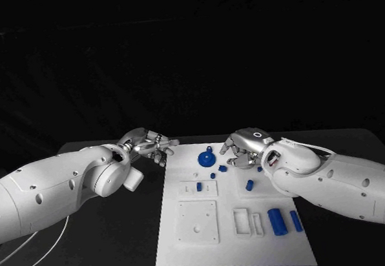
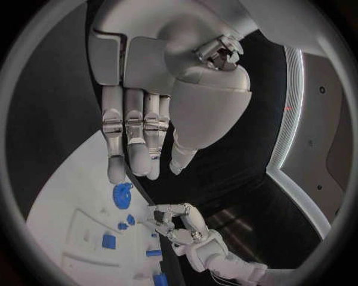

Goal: Assemble the parts on the task board

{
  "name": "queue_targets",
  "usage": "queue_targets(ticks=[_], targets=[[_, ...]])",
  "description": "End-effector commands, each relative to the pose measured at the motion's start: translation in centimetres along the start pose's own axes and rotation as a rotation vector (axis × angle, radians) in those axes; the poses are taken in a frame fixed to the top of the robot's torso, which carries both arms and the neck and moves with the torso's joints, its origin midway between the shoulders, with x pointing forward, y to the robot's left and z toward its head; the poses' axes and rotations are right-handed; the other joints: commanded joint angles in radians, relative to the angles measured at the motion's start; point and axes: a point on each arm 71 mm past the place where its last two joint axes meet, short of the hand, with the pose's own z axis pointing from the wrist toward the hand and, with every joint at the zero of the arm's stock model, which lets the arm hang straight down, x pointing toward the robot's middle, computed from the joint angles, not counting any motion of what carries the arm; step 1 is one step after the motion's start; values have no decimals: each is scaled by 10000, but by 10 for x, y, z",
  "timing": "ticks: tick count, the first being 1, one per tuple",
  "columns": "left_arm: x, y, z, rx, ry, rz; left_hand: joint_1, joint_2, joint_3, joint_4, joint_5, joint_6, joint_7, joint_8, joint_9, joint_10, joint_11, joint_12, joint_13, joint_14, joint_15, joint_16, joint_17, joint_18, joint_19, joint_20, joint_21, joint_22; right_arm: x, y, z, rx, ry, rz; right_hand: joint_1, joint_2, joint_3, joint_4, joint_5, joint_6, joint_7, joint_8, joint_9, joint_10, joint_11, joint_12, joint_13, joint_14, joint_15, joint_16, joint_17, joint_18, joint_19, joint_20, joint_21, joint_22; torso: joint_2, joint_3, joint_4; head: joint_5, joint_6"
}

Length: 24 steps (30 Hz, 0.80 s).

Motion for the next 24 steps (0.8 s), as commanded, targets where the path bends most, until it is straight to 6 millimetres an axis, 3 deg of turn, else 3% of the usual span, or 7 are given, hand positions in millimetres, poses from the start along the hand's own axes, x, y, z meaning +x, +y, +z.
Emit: queue_targets(ticks=[1, 2, 6, 13, 24], targets=[[3, -1, 1, 74, 190, 28, 85, -22, 5, -57, -52, -45, -8, -18, 17, -31, 45, -29, -13, -44, -10, 38, 14, 81, 80, 16, -50, 146, 2, 3, 2, -675, 300, -192, 184, 19, -757, 125, -173, 168, -18, -22, -5, 42, 50, 51, 19, 20, 78, -21, 22, -134, 426, 71, -62, 1190, 24, 4, 25, 6, -11], [3, -1, 1, 78, 194, 34, 85, -22, 5, -57, -52, -45, -8, -18, 17, -31, 45, -29, -13, -44, -10, 38, 14, 81, 80, 16, -50, 146, 3, 3, 3, -714, 375, -239, 331, 150, -1052, 178, -163, 169, -18, 3, 3, 44, 62, 44, 26, 13, 70, -21, 38, -144, 428, 63, -67, 1193, 22, 3, 26, 11, -17], [4, -2, 1, 95, 215, 50, 88, -22, 3, -60, -61, -43, -9, -18, 19, -30, 44, -28, -13, -44, -11, 39, 14, 80, 81, 16, -52, 146, 6, 0, 6, -917, 710, -406, 563, 210, -1009, 79, -162, 145, -28, -9, -3, 31, 39, 31, 31, 8, 78, -35, 42, -162, 418, 74, -88, 1196, 22, -13, 30, 27, -39], [4, -2, 1, 109, 227, 59, 93, -21, -1, -64, -74, -41, -10, -18, 21, -29, 43, -26, -13, -45, -11, 41, 13, 79, 83, 16, -55, 147, 11, 1, 8, -1150, 1055, -567, 607, 231, -1198, 111, -163, 100, -66, -4, 0, 118, -4, 127, 151, 30, 50, 136, 251, -198, 467, 35, -41, 1211, 37, -3, 32, 60, -41], [5, -2, 2, 119, 246, 67, 93, -21, -1, -64, -74, -41, -10, -18, 21, -29, 43, -26, -13, -45, -11, 41, 13, 79, 83, 16, -55, 147, 17, 4, 9, -1378, 1423, -956, 620, 240, -657, -23, -163, 15, -124, -7, -2, 104, -34, 27, 91, 40, 60, 125, 290, -224, 453, 45, -35, 1224, 25, -6, 9, 90, -76]])
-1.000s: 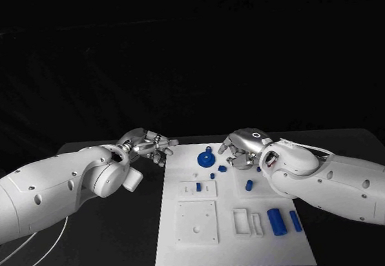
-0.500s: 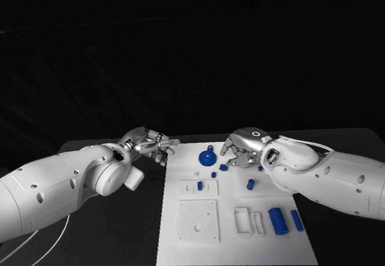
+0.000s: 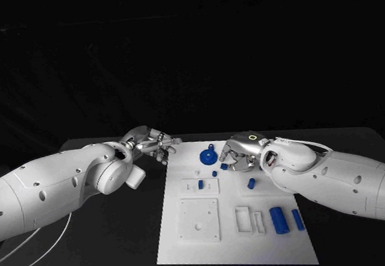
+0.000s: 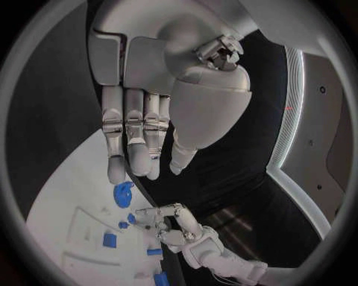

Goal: Assemble the parts on the task board

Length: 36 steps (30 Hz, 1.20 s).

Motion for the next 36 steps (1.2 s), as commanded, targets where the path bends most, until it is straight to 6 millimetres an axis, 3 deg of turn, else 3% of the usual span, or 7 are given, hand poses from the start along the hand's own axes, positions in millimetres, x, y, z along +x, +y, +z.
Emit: queue_targets(ticks=[1, 15, 23, 29, 36], targets=[[2, -2, 1, 100, 169, 15, 93, -21, 5, -57, -34, -42, -10, -18, 14, -28, 43, -27, -13, -45, -11, 41, 14, 80, 83, 15, -55, 151, 3, 4, 1, -355, 359, -346, 7, -34, 115, -26, -25, -76, -49, -12, -8, 46, -21, -64, -21, 10, 26, 45, 15, -118, 455, 45, 18, 1227, -8, -1, -5, 9, 3], [2, -1, 1, 74, 158, 21, 87, -2, -12, -48, -54, -56, -4, -22, 18, -28, 46, -25, -13, -41, -12, 53, 15, 78, 93, 13, -63, 156, 8, 4, 1, -250, 860, -550, -124, -78, 801, -108, -17, -250, -104, -10, -10, 30, -57, -59, -16, 13, 7, 47, 44, -110, 444, 38, 13, 1221, -15, -1, -12, 17, -55], [2, -1, 1, 52, 148, 23, 63, 8, -25, -18, -56, -80, 2, -22, 16, -34, 51, -25, -13, -38, -9, 57, 15, 80, 99, 14, -64, 157, 11, 4, 1, -173, 1200, -604, -222, 5, 1137, -137, -13, -281, -99, -5, -9, -38, -61, -53, -19, -2, 6, 39, 42, -107, 427, 36, 5, 1219, -10, 11, -5, 23, -73], [2, -1, 1, 30, 143, 23, 48, 15, -29, -1, -56, -88, 4, -23, 15, -35, 54, -24, -12, -37, -8, 58, 15, 82, 101, 15, -64, 157, 13, 4, 1, -124, 1286, -633, -379, -4, 1559, -181, 34, -290, -32, -10, -11, -107, -27, 36, -9, -4, 34, 65, 33, -59, 417, 77, 11, 1217, -13, 7, -1, 22, -83], [1, -1, 1, 7, 135, 23, 38, 23, -34, 28, -57, -98, 6, -20, 16, -41, 56, -22, -11, -36, -6, 59, 13, 85, 107, 17, -65, 157, 11, 5, 2, -156, 946, -640, -506, 13, 1798, -171, 200, 139, 121, -5, -4, -134, 87, 112, -44, -7, 102, 109, 25, 4, 424, 144, 44, 1218, -14, 8, -6, 36, -101]])
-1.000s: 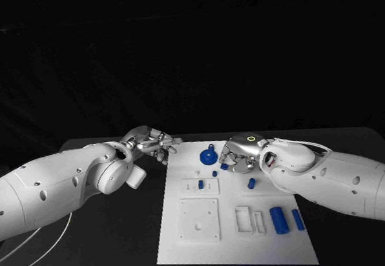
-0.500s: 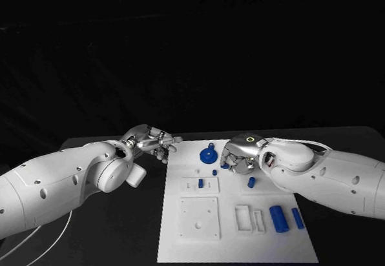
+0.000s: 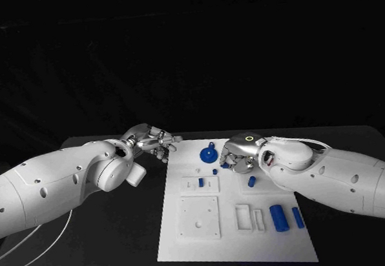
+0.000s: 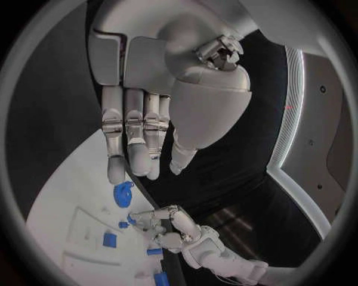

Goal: Assemble the parts on the task board

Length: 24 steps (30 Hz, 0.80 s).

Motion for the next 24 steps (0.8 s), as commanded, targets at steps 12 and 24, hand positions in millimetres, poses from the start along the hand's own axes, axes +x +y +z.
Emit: queue_targets(ticks=[12, 24], targets=[[2, -1, 0, 8, 155, 7, 39, 23, -35, 28, -57, -98, 6, -20, 9, -41, 56, -22, -11, -36, -6, 59, 14, 85, 72, -18, -65, 161, 1, 2, -1, 35, -333, -213, -71, 69, -342, 15, -125, 825, 132, 29, 40, -45, 280, 123, -121, -17, 247, 84, -19, 96, 426, 220, 58, 1216, -3, -2, -4, -14, -32], [2, -1, 0, -5, 159, 19, 75, 7, -43, 51, -73, -116, 12, -20, 13, -56, 60, -17, -12, -35, -4, 60, 11, 91, 78, -14, -73, 160, -4, 5, -1, 394, -961, -239, -275, -124, -1982, 747, -193, 1154, -109, 27, 43, 176, 147, 296, 72, 13, 144, 155, 96, 41, 472, 112, 90, 1218, -11, -6, -1, -44, -28]])
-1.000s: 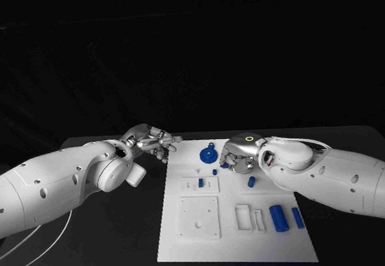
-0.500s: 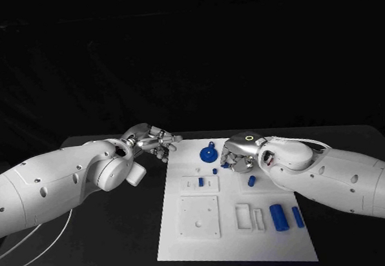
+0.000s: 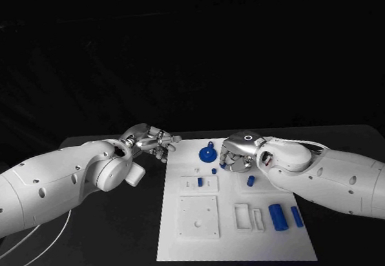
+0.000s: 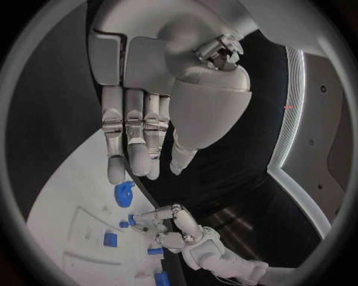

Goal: Assemble the parts on the task board

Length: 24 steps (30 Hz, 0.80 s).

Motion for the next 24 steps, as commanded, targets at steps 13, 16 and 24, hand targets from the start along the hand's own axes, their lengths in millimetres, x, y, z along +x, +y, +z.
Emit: queue_targets(ticks=[13, 16, 24], targets=[[2, -1, 0, 59, 140, 37, 111, 5, -4, 3, -37, -82, -26, -20, 17, -24, 20, -18, -13, -33, -5, 63, 11, 92, 81, -14, -36, 155, -4, 5, -1, 1065, -269, -302, -27, -537, -1075, 1782, -23, -51, -169, -37, -15, 163, -107, -27, 112, 47, -107, 81, 160, -42, 508, -144, 65, 1233, 7, 7, -6, -38, 18], [1, -1, 0, 57, 136, 44, 123, 4, -3, -5, -35, -82, -25, -19, 18, -27, 21, -19, -13, -34, -5, 63, 11, 92, 81, -14, -37, 155, -5, 6, -1, 1176, -235, -328, -59, -600, -1102, 1999, -23, -45, -184, -36, -14, 176, -113, -52, 126, 56, -112, 58, 164, -47, 510, -153, 36, 1228, 5, 9, -8, -45, 22], [1, -1, 0, 62, 133, 51, 123, 4, -3, -5, -35, -82, -25, -19, 18, -27, 21, -19, -13, -34, -5, 63, 11, 92, 81, -14, -37, 155, -8, 8, -7, 918, -475, -23, 332, -644, -941, 1890, -22, -490, -26, -62, -43, 186, -33, -124, 113, 62, -85, 23, 179, -39, 521, -152, 15, 1228, 3, 15, -3, -43, 32]])
